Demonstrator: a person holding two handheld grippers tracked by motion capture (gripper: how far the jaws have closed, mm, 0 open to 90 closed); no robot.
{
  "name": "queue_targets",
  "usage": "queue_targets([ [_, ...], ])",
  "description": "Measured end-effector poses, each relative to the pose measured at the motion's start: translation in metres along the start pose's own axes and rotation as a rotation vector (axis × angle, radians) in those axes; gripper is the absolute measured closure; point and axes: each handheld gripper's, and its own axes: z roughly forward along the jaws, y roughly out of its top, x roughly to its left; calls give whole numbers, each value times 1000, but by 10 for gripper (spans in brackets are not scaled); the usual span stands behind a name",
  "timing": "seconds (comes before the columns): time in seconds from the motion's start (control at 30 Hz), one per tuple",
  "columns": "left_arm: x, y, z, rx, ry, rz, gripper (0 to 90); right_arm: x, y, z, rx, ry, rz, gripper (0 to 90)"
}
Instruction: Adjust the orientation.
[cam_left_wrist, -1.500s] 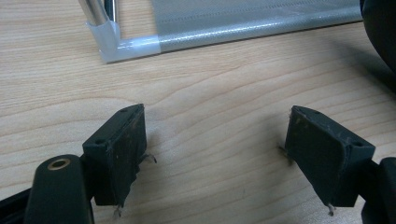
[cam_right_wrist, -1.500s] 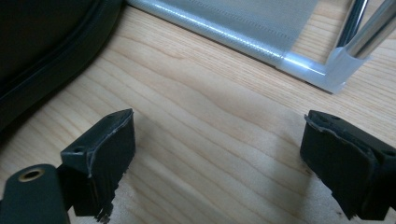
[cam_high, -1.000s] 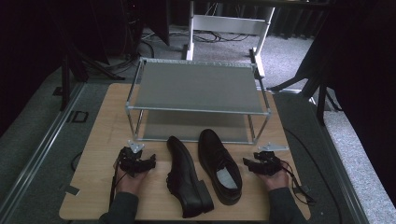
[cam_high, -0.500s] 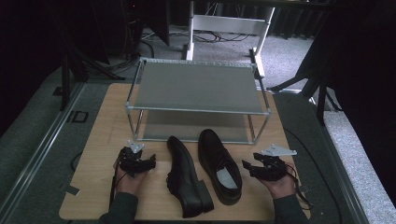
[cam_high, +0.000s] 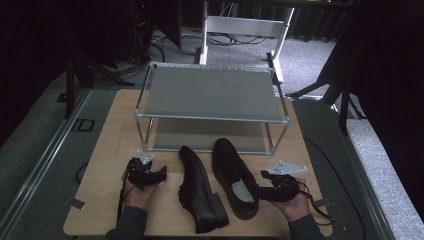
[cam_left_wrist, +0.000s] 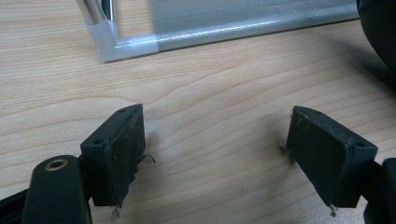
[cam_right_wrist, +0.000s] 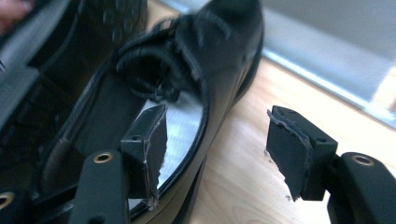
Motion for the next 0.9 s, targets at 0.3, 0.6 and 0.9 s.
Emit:
queue_targets([
  [0.3, 0, 0, 0, 0, 0, -1, 201, -7, 3, 26, 50, 34, 55, 548],
  [0.6, 0, 0, 0, 0, 0, -1, 201, -7, 5, 33, 44, 30, 57, 733],
  [0.9, 0, 0, 0, 0, 0, -1, 200, -13, 9, 34, 61, 102, -17, 835],
])
